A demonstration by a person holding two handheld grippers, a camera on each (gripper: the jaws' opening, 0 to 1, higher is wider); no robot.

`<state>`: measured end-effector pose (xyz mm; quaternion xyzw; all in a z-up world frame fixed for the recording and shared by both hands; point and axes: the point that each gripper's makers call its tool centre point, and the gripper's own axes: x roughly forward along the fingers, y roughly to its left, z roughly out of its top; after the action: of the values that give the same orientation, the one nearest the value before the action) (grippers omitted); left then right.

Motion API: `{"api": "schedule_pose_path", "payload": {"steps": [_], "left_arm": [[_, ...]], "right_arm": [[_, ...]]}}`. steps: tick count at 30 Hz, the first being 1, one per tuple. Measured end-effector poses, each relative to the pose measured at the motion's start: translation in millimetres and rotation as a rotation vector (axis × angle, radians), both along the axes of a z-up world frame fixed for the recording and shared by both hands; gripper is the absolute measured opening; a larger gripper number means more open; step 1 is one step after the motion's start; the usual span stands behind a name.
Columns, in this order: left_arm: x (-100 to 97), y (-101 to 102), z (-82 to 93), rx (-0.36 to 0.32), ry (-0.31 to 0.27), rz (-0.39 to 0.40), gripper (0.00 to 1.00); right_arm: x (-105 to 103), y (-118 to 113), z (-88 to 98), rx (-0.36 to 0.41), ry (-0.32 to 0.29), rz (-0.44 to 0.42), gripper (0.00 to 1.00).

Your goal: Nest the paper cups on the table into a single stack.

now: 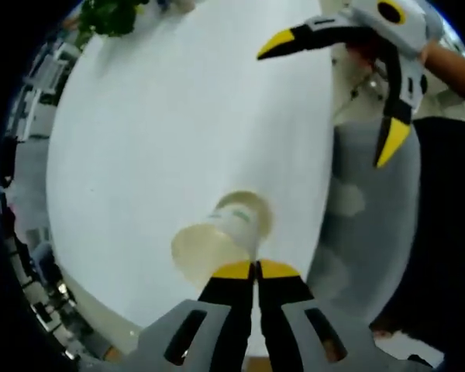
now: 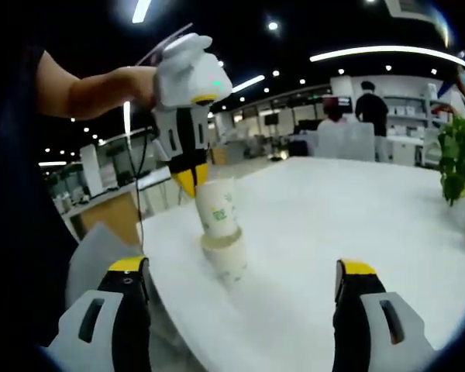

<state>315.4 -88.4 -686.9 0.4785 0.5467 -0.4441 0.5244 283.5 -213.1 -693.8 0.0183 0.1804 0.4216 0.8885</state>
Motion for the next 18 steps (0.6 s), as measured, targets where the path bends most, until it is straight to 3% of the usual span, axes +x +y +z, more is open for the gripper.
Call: {"api": "schedule_pose_path", "payload": {"steps": [18], "left_arm": [[2.3,-12.0,-42.8,-0.015,0.022,-0.005,0.0]], "right_arm": [[1.4,1.1,-4.3,0.007,0.014,-0.004,0.96]]}}
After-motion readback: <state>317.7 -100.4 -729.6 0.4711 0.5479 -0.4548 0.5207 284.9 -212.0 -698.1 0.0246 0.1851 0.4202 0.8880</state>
